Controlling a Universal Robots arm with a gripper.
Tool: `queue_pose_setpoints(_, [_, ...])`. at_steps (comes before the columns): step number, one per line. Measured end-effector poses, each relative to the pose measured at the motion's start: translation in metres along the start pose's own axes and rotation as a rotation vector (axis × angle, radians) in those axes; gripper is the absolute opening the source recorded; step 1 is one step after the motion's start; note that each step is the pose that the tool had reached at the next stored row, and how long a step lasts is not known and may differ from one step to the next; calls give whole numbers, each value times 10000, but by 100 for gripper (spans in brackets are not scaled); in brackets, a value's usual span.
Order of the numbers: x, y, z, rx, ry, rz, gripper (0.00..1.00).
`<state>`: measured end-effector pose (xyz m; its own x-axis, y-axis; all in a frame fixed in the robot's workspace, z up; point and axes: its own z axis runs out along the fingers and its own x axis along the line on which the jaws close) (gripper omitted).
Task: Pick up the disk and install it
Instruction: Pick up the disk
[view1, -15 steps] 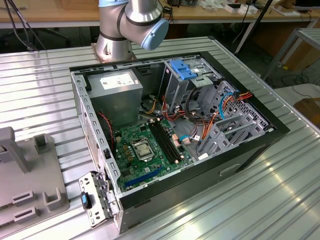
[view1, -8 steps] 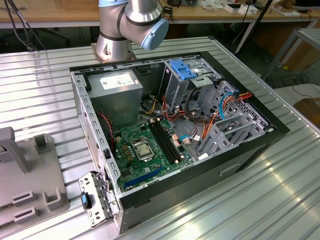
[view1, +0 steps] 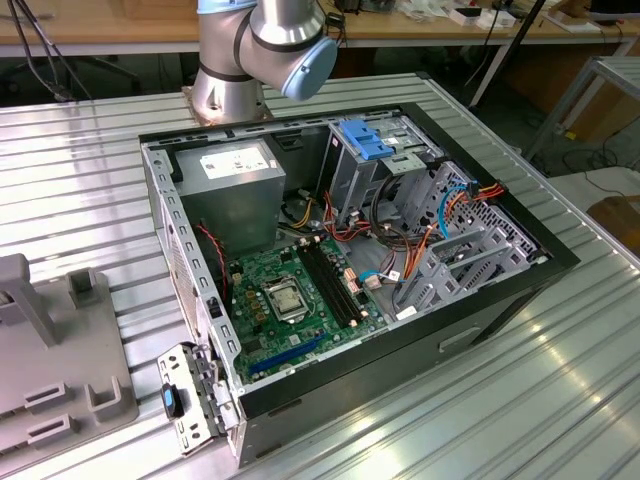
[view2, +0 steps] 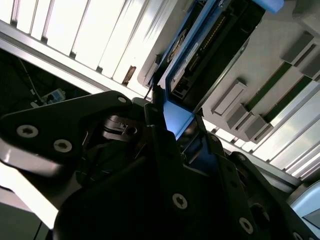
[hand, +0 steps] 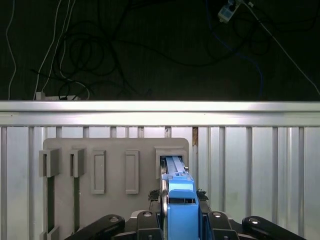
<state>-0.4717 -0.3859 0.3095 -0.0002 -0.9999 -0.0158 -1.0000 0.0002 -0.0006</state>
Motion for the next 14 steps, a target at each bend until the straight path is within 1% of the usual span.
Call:
queue_pose_setpoints(4, [0, 0, 0, 0, 1, 0, 37])
queue_pose_setpoints(7, [0, 0, -16, 1, 1, 0, 37])
queue_pose_setpoints(12, [-1, 0, -81, 0, 1, 0, 37])
queue_pose_setpoints(14, [-2, 0, -120, -1, 2, 0, 37])
